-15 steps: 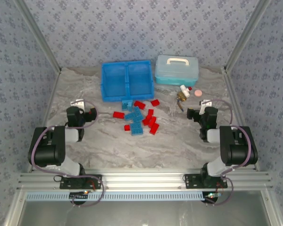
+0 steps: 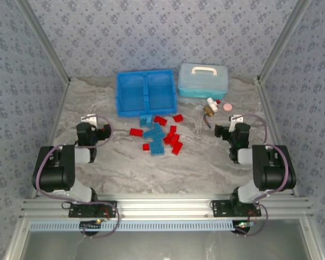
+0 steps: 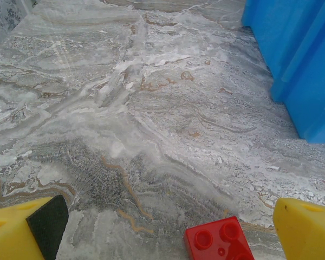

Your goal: Sort the legos into containers by color

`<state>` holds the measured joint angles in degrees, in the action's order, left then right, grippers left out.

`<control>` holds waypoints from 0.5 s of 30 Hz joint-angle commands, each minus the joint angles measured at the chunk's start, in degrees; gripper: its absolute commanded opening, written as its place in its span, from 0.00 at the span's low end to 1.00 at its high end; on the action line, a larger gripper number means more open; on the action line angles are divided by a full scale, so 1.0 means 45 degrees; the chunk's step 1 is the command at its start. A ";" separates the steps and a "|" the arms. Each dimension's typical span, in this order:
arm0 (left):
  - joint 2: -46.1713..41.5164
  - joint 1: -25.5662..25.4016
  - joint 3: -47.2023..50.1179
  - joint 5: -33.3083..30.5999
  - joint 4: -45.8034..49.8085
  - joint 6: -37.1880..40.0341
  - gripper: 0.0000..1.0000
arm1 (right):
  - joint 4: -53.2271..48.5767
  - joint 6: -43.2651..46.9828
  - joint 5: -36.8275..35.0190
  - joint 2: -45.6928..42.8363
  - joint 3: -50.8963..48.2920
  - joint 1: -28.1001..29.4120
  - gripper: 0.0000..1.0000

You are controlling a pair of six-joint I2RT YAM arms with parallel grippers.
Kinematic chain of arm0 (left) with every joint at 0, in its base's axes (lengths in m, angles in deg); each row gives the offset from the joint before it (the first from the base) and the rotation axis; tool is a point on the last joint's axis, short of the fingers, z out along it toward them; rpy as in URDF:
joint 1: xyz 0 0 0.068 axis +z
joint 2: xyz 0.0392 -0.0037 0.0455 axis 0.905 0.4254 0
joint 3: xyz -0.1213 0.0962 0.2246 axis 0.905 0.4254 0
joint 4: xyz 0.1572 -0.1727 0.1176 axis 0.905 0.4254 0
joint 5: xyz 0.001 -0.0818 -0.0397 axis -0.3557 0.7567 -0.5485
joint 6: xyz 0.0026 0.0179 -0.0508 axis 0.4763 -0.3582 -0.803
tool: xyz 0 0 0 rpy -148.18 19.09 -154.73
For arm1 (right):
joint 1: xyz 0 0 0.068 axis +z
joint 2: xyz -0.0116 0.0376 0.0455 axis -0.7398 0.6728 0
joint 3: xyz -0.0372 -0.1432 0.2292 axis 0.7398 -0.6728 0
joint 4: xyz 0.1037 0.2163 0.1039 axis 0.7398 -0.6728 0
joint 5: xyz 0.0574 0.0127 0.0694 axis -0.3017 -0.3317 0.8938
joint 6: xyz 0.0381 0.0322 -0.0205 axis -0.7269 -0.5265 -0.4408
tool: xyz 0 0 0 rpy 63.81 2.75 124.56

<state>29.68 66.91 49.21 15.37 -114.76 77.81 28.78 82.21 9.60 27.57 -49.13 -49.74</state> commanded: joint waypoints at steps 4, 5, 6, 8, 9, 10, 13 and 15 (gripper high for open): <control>-0.0033 -0.0058 -0.0171 0.0222 -0.0494 0.0099 0.99 | -0.1076 -0.0055 -0.0472 -0.0955 0.0529 -0.0025 1.00; -0.0040 -0.0058 -0.0157 0.0221 -0.0497 0.0101 0.99 | -0.2734 -0.0110 -0.0793 -0.1801 0.1005 0.0080 1.00; -0.0039 -0.0097 -0.0166 0.0185 -0.0493 0.0144 0.99 | -0.4342 -0.0320 -0.1137 -0.2608 0.1519 0.0204 1.00; -0.0503 -0.0427 -0.0390 -0.0180 0.0262 0.0393 0.99 | -0.7067 -0.2141 -0.1351 -0.4283 0.2513 0.0269 0.98; -0.1011 -0.0733 -0.0434 -0.0600 0.0769 0.0608 0.99 | -0.8578 -0.3057 -0.1199 -0.4963 0.3155 0.0354 0.94; -0.1593 -0.1058 -0.0516 -0.1187 0.1450 0.0766 0.99 | -1.0151 -0.4000 -0.1139 -0.5409 0.3999 0.0567 0.93; -0.4288 -0.1980 -0.1234 -0.2758 0.4834 0.0458 0.99 | -1.4173 -0.4668 -0.0259 -0.5362 0.6642 0.1733 0.96; -0.6266 -0.2501 -0.1895 -0.3321 0.6968 -0.0423 0.99 | -1.5832 -0.4567 0.0007 -0.4855 0.8070 0.2877 0.98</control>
<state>11.75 57.87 45.82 7.15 -96.60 78.62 -19.89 66.58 6.76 3.68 -18.05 -41.67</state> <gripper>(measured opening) 0.993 0.974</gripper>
